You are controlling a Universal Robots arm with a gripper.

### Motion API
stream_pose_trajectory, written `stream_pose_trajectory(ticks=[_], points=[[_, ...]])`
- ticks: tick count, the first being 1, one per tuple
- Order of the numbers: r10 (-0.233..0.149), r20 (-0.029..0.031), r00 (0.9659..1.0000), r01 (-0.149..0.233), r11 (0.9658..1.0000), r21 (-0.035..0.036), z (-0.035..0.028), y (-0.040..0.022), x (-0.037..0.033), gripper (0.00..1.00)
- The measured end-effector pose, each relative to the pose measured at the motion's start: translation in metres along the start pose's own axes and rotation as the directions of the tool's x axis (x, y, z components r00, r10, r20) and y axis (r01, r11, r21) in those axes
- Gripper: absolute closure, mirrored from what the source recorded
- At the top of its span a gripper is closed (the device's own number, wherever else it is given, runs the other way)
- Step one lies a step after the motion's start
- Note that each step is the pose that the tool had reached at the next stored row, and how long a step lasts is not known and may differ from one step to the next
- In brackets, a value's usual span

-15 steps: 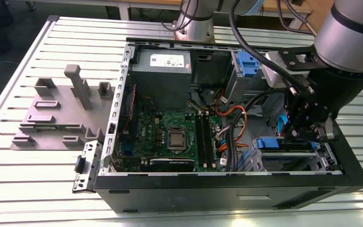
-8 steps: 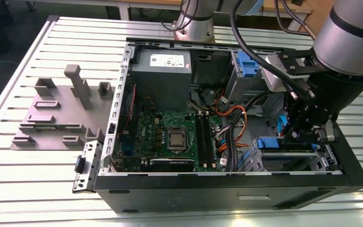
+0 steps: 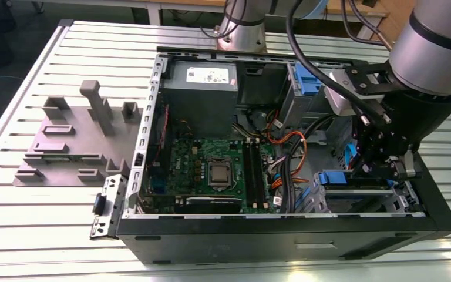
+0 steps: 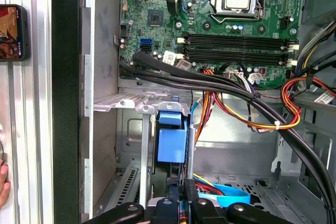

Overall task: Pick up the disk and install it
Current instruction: 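Insert the second disk wire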

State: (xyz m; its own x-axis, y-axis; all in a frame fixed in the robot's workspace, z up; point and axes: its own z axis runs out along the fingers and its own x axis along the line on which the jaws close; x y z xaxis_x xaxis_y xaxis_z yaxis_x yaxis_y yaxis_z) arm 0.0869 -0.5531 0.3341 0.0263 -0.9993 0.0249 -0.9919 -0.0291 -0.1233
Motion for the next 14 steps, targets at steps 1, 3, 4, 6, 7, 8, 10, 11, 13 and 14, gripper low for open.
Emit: stream_pose_trajectory(ticks=[1, 3, 4, 6, 7, 8, 10, 11, 13, 14], points=[[0.000, 0.0001, 1.0000, 0.000, 1.0000, 0.0000, 0.0002, 0.0000, 0.0001, 0.84], [0.000, 0.0002, 1.0000, 0.000, 1.0000, 0.0001, 0.0004, 0.0000, 0.0002, 0.84], [0.000, 0.0002, 1.0000, 0.000, 1.0000, 0.0000, 0.0005, 0.0001, 0.0002, 0.84], [0.000, 0.0003, 1.0000, 0.000, 1.0000, 0.0000, 0.0006, -0.0006, 0.0006, 0.84], [0.000, 0.0005, 1.0000, 0.000, 1.0000, 0.0000, 0.0006, -0.0007, 0.0006, 0.84], [0.000, 0.0009, 1.0000, 0.000, 1.0000, 0.0001, 0.0007, -0.0008, 0.0007, 0.84], [0.000, 0.0021, 1.0000, 0.000, 1.0000, 0.0001, 0.0011, -0.0008, 0.0008, 0.84], [0.000, 0.0029, 1.0000, 0.000, 1.0000, 0.0001, 0.0014, -0.0008, 0.0009, 0.84], [0.001, 0.0049, 1.0000, -0.001, 1.0000, 0.0002, 0.0021, -0.0008, 0.0011, 0.84], [0.001, 0.0062, 1.0000, -0.001, 1.0000, 0.0002, 0.0024, -0.0007, 0.0012, 0.84]])
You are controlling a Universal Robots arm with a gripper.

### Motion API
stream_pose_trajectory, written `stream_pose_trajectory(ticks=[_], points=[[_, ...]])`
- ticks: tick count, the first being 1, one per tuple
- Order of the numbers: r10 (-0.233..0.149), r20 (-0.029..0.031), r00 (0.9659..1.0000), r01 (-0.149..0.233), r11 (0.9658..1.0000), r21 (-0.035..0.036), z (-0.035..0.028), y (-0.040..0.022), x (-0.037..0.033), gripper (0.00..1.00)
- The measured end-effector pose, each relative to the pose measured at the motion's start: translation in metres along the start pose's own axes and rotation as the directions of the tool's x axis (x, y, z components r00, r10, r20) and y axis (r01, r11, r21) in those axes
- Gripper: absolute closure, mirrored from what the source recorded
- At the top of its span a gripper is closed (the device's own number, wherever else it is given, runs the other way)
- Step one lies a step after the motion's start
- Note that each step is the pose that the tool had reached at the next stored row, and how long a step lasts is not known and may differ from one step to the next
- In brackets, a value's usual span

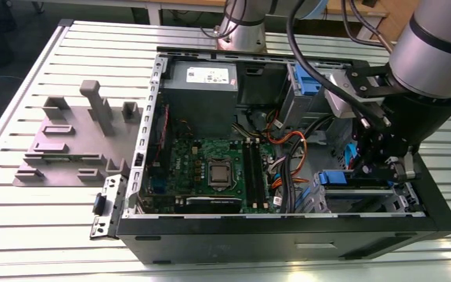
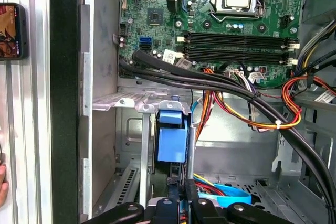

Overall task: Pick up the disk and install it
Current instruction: 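Insert the second disk wire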

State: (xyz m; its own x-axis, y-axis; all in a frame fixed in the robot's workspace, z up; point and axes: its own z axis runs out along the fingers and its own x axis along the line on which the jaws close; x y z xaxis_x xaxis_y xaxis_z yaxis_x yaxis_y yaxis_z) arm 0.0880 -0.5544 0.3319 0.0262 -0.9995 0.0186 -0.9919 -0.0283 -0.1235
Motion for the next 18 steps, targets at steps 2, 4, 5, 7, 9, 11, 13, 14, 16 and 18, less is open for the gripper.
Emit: stream_pose_trajectory(ticks=[2, 4, 5, 7, 9, 11, 13, 14, 16, 18], points=[[0.000, 0.0037, 1.0000, 0.000, 1.0000, 0.0001, 0.0010, 0.0001, 0.0003, 0.84], [0.001, 0.0080, 1.0000, -0.001, 1.0000, 0.0002, 0.0023, 0.0002, 0.0009, 0.84], [0.001, 0.0103, 0.9999, -0.001, 1.0000, 0.0003, 0.0030, 0.0002, 0.0013, 0.84], [0.002, 0.0134, 0.9999, -0.002, 1.0000, 0.0003, 0.0043, 0.0003, 0.0021, 0.84], [0.002, 0.0143, 0.9999, -0.002, 1.0000, 0.0003, 0.0050, 0.0004, 0.0024, 0.84], [0.002, 0.0148, 0.9999, -0.002, 1.0000, 0.0003, 0.0052, 0.0004, 0.0024, 0.84], [0.002, 0.0149, 0.9999, -0.002, 1.0000, 0.0003, 0.0053, 0.0004, 0.0024, 0.84], [0.002, 0.0152, 0.9999, -0.002, 1.0000, 0.0003, 0.0053, 0.0004, 0.0024, 0.84], [0.002, 0.0161, 0.9999, -0.002, 1.0000, 0.0005, 0.0058, 0.0004, 0.0023, 0.83], [0.002, 0.0152, 0.9999, -0.002, 1.0000, 0.0003, 0.0040, 0.0002, 0.0024, 0.76]])
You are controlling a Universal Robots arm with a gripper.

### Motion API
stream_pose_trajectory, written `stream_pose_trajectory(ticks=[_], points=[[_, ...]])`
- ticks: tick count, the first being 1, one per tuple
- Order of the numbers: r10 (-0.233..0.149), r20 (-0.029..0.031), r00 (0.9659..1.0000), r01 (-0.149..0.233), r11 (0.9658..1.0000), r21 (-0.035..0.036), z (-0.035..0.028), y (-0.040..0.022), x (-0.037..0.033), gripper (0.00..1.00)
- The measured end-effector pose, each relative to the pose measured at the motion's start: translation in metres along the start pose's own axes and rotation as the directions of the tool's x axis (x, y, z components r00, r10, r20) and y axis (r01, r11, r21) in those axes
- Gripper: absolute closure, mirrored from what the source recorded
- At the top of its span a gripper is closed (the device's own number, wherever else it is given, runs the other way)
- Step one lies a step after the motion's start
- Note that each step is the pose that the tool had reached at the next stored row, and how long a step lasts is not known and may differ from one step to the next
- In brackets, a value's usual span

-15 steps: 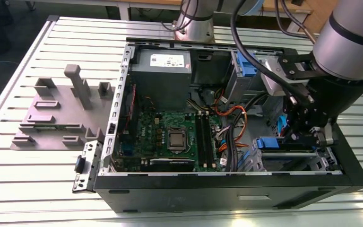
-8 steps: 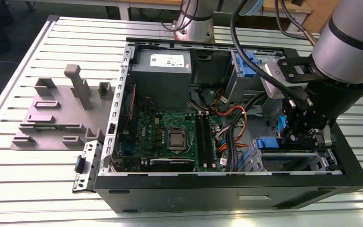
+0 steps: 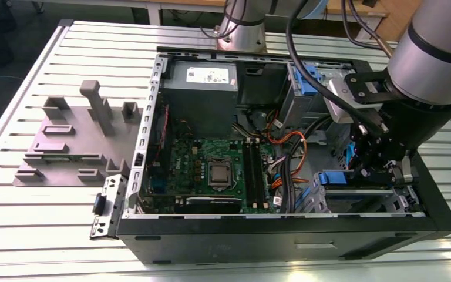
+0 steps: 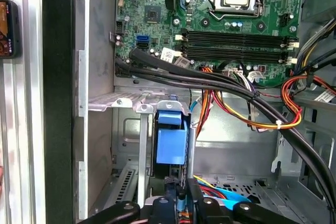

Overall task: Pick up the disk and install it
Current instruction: 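Insert the second disk wire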

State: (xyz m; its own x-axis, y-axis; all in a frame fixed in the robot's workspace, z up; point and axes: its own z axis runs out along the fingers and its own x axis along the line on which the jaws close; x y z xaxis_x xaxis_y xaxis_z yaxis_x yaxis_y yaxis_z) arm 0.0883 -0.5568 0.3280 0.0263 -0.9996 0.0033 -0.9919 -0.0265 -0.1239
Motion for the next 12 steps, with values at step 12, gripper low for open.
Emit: stream_pose_trajectory(ticks=[12], points=[[0.000, -0.0001, 1.0000, 0.000, 1.0000, -0.0006, -0.0120, -0.0016, 0.0001, 0.76]])
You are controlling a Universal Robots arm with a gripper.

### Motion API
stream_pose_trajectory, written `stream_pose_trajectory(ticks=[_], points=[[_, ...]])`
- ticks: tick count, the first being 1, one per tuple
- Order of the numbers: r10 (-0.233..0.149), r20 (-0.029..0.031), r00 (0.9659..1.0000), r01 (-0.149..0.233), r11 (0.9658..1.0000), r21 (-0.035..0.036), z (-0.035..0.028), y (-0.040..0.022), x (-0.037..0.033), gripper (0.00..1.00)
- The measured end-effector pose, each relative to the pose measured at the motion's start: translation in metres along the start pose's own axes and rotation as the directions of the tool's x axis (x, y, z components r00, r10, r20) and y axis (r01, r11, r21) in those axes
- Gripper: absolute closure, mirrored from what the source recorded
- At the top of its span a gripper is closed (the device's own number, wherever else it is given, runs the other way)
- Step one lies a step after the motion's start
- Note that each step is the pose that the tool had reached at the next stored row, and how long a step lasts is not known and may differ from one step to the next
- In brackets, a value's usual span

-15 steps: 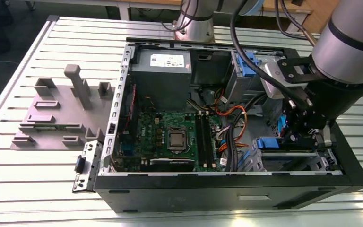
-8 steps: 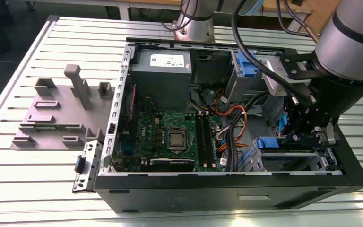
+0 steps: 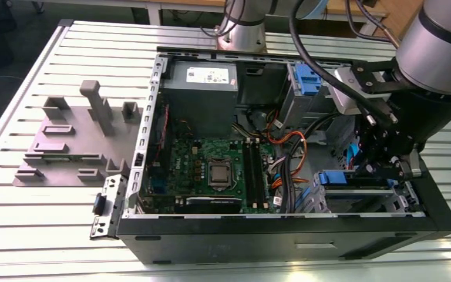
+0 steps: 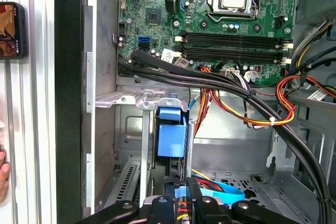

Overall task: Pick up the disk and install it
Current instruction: 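Insert the second disk wire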

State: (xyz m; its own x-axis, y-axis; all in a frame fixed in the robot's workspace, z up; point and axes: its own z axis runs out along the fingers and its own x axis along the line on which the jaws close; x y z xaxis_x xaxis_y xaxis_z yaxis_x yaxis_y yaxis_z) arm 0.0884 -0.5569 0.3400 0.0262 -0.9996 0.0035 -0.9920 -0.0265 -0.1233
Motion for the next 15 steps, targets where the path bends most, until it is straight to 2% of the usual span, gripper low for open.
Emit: stream_pose_trajectory(ticks=[9, 15], points=[[0.000, -0.0001, 1.0000, 0.000, 1.0000, -0.0002, -0.0003, -0.0001, 0.0001, 0.76], [0.000, 0.0000, 1.0000, 0.000, 1.0000, -0.0010, -0.0066, -0.0009, 0.0000, 0.76]])
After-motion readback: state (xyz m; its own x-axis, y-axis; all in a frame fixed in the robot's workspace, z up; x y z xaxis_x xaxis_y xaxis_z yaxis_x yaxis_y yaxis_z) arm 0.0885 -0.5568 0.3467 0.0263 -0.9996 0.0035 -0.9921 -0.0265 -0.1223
